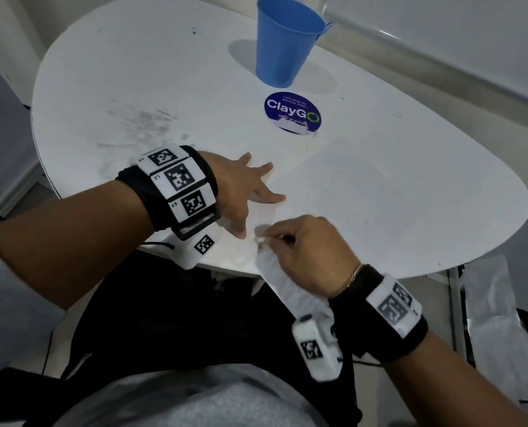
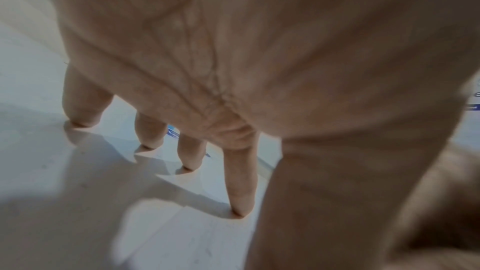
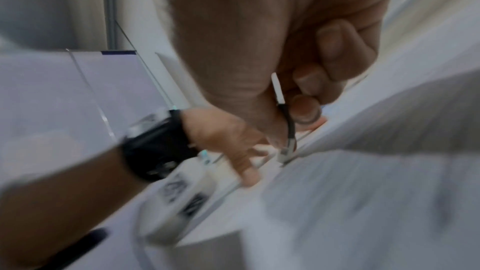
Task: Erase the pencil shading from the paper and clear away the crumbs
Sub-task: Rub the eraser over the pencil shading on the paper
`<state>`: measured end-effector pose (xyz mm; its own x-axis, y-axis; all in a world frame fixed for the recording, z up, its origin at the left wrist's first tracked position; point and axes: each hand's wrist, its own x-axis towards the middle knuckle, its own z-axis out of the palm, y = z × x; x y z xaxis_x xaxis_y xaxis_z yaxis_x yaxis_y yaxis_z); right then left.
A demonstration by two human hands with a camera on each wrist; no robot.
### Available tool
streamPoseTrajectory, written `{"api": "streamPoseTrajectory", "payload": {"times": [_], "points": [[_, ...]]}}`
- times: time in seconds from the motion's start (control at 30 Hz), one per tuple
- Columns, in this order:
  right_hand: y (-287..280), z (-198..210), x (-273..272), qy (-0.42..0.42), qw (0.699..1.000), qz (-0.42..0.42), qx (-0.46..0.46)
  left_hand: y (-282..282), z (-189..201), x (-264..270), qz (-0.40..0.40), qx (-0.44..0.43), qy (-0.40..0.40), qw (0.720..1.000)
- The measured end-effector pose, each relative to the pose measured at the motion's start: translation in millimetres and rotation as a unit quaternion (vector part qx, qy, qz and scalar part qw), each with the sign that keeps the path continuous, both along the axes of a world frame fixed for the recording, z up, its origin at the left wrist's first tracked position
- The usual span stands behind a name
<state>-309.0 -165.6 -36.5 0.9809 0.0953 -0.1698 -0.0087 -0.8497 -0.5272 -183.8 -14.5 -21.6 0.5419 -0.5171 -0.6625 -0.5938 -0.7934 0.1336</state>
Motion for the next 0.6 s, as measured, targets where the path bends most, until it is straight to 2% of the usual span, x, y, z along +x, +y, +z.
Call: {"api": "streamPoseTrajectory", "payload": {"times": [0.07,0.2,0.37,0.47,0.5,0.6], "points": [[-7,0,7,-0.006,0.999,-0.044,0.017,-1,0,-1,0.003,0.001,0.000,1.000],[12,1,-11,-0.007,0.999,0.047,-0.001,-1,0,0,0.000,-0.001,0.002,1.000],[3,1,3,-0.006,1.000,-0.022,0.008,-2,4,-3,-0.001,-0.001,0.001,1.000],[14,5,-9,-0.010,0.999,0.052,0.001,-2,3,-2,-0.005,0.001,0.003,1.000],[13,4,-7,-0.010,0.999,0.050,-0.004,-2,3,-2,-0.005,0.001,0.002,1.000],[2,-1,8,-0.020,0.999,-0.026,0.004,-1,5,-3,-0.003,0.000,0.002,1.000]]}}
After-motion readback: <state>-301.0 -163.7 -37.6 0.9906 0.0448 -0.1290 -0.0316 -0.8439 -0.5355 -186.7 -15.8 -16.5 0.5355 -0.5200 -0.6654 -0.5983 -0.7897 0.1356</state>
